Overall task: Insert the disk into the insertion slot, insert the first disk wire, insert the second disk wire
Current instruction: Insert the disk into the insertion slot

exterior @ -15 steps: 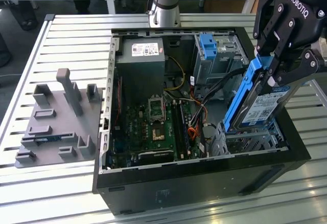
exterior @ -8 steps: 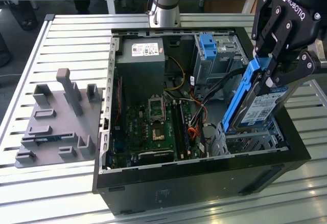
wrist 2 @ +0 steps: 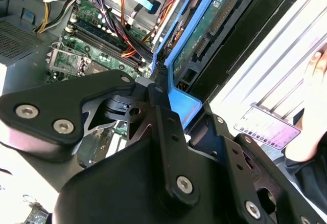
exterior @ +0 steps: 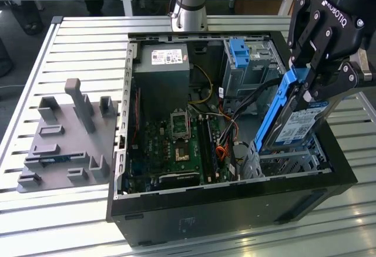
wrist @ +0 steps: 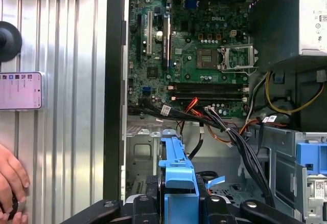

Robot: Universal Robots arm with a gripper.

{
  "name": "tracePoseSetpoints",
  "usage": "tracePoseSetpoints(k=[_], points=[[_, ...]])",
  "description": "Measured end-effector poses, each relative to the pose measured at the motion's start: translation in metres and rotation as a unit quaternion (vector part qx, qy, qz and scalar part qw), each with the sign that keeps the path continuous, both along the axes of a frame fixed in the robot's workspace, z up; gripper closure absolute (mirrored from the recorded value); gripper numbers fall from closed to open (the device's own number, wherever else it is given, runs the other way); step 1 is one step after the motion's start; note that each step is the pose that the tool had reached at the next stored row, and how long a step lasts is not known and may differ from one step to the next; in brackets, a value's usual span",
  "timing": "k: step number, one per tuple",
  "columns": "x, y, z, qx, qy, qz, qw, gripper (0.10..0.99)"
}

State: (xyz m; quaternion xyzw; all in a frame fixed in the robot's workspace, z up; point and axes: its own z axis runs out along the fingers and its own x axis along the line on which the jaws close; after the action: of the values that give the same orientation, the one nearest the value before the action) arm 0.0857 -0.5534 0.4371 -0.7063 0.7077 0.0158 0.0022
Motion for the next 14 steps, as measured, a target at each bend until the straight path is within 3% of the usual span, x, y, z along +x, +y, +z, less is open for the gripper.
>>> tracePoseSetpoints(k=[14], points=[[-0.0007,0.0001,-0.0049,0.0,0.0,-0.004,1.0,0.722]])
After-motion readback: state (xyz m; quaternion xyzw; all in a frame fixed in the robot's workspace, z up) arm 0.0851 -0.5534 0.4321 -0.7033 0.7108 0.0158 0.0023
